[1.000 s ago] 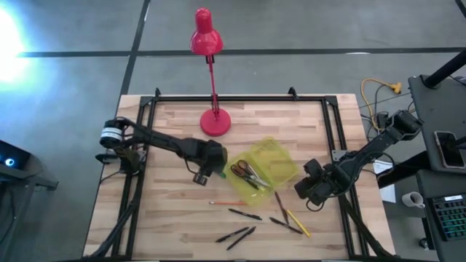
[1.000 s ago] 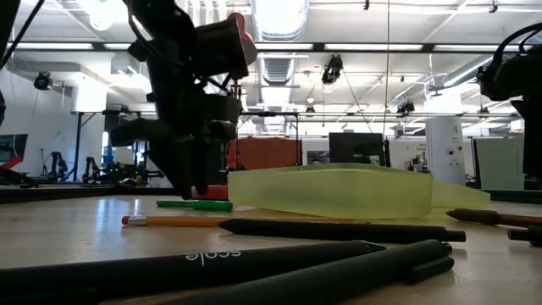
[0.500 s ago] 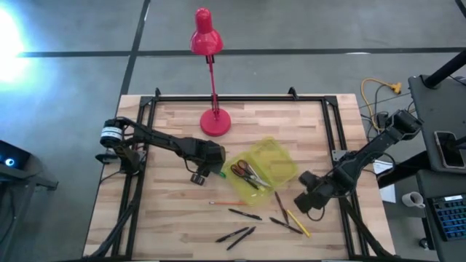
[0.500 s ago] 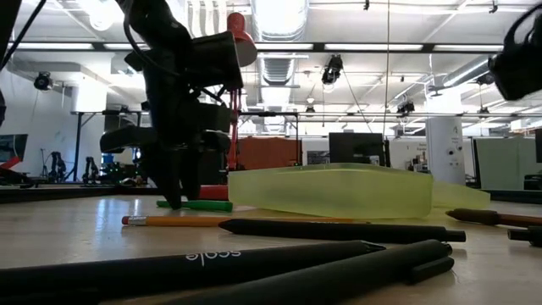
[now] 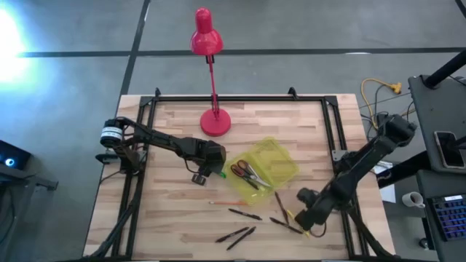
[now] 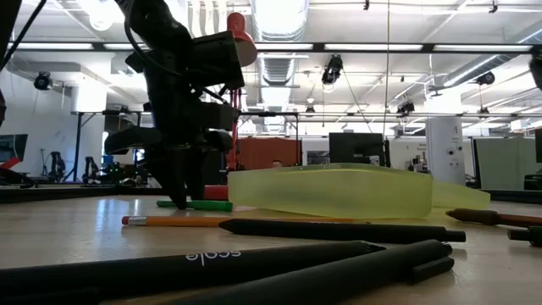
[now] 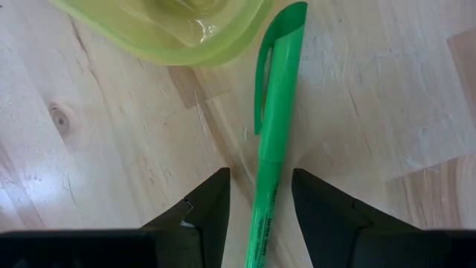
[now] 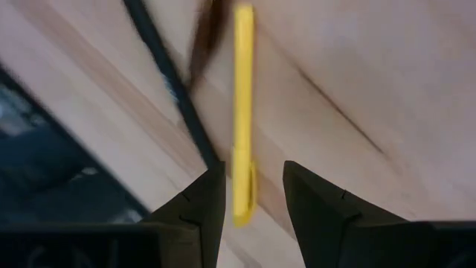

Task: Pick & place school supplies into a supply box
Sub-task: Put the yellow pen into the yellow supply box

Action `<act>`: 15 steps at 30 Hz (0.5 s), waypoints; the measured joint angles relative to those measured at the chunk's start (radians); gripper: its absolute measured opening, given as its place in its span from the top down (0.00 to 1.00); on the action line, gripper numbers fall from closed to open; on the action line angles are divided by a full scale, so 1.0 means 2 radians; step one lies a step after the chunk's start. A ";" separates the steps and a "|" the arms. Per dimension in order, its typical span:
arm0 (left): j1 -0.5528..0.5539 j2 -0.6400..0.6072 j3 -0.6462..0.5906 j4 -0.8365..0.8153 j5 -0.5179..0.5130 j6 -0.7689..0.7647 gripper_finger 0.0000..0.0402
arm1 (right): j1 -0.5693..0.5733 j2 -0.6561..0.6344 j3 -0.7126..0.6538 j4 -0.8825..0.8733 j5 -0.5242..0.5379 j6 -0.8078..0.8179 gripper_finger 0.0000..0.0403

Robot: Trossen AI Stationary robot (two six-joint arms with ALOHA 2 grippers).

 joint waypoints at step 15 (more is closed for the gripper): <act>0.000 0.000 0.000 0.002 0.000 0.000 0.67 | 0.002 0.182 0.117 -0.101 0.007 0.030 0.69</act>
